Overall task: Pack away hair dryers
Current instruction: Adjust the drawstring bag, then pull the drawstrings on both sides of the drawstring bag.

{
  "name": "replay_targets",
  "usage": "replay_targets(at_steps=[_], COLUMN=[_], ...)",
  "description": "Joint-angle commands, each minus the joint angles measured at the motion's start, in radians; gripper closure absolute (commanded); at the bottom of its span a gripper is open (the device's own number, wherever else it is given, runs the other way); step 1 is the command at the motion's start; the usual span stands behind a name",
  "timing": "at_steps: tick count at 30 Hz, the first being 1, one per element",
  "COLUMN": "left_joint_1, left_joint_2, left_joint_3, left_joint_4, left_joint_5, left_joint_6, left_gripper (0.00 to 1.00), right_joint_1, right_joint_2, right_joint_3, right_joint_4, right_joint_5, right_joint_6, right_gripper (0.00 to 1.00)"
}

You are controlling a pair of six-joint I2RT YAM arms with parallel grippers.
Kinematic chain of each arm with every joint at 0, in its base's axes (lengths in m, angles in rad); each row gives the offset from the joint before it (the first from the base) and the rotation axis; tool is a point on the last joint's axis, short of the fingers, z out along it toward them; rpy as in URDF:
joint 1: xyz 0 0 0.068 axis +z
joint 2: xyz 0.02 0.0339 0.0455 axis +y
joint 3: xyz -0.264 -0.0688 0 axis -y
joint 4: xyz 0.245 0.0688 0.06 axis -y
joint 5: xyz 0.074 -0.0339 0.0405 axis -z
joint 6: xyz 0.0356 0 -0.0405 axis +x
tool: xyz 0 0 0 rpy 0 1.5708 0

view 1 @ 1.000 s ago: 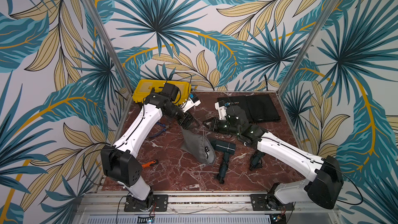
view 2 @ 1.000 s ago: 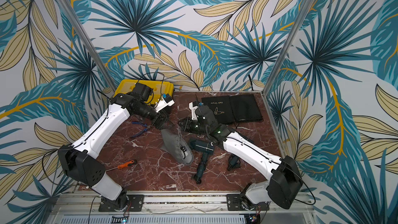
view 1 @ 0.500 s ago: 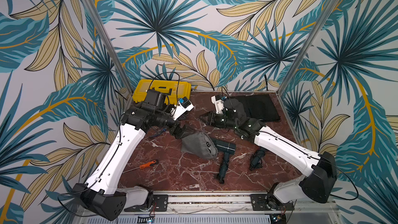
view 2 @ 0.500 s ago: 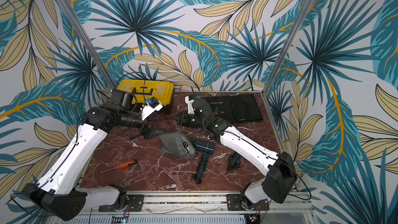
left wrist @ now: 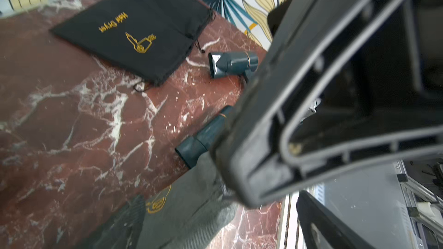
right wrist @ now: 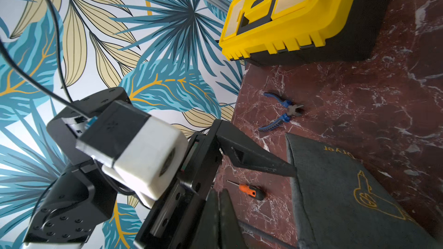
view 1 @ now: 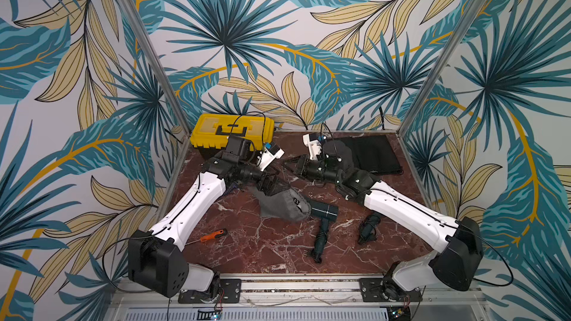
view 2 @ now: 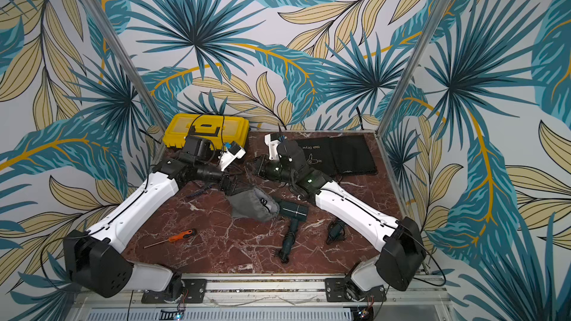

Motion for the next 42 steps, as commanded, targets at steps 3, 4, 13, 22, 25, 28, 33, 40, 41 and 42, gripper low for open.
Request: replay_targets(at_steps=[3,4,13,22,25,28,33,40,41,42], left_joint_1=[-0.011,-0.014,-0.021,-0.018,-0.017,-0.017,-0.016,-0.014,-0.014,-0.014], left_joint_2=[0.014,0.019,0.016,0.006,-0.007,-0.009,-0.004,0.011,0.016,0.018], left_joint_3=[-0.023,-0.024,-0.038,0.084,0.131,0.169,0.200,0.200,0.202,0.205], left_joint_4=[0.140,0.148,0.160,0.031,-0.002,-0.022,-0.045,-0.067,-0.070,-0.076], left_joint_5=[-0.013,-0.014,-0.053,-0.122,-0.128,-0.121,-0.112,-0.125,-0.120,-0.116], left_joint_6=[-0.074,-0.075,-0.090,-0.108,-0.106,-0.109,-0.113,-0.070,-0.064,-0.058], left_gripper=[0.03,0.06,0.93,1.00,1.00,1.00,1.00,1.00,1.00,1.00], right_joint_1=[-0.002,-0.002,-0.003,-0.012,-0.027,-0.031,-0.031,-0.031,-0.031,-0.030], right_joint_2=[-0.004,-0.005,-0.013,-0.052,-0.108,-0.169,-0.249,-0.299,-0.293,-0.283], right_joint_3=[-0.046,-0.051,-0.081,-0.084,-0.092,-0.118,-0.218,-0.327,-0.330,-0.331], right_joint_4=[0.137,0.150,0.194,0.094,-0.023,-0.161,-0.343,-0.506,-0.520,-0.531], right_joint_5=[-0.022,-0.025,-0.032,0.021,0.083,0.158,0.226,0.330,0.351,0.372], right_joint_6=[0.063,0.071,0.093,0.014,-0.063,-0.175,-0.318,-0.420,-0.433,-0.443], right_gripper=[1.00,1.00,1.00,0.63,0.56,0.52,0.48,0.44,0.44,0.44])
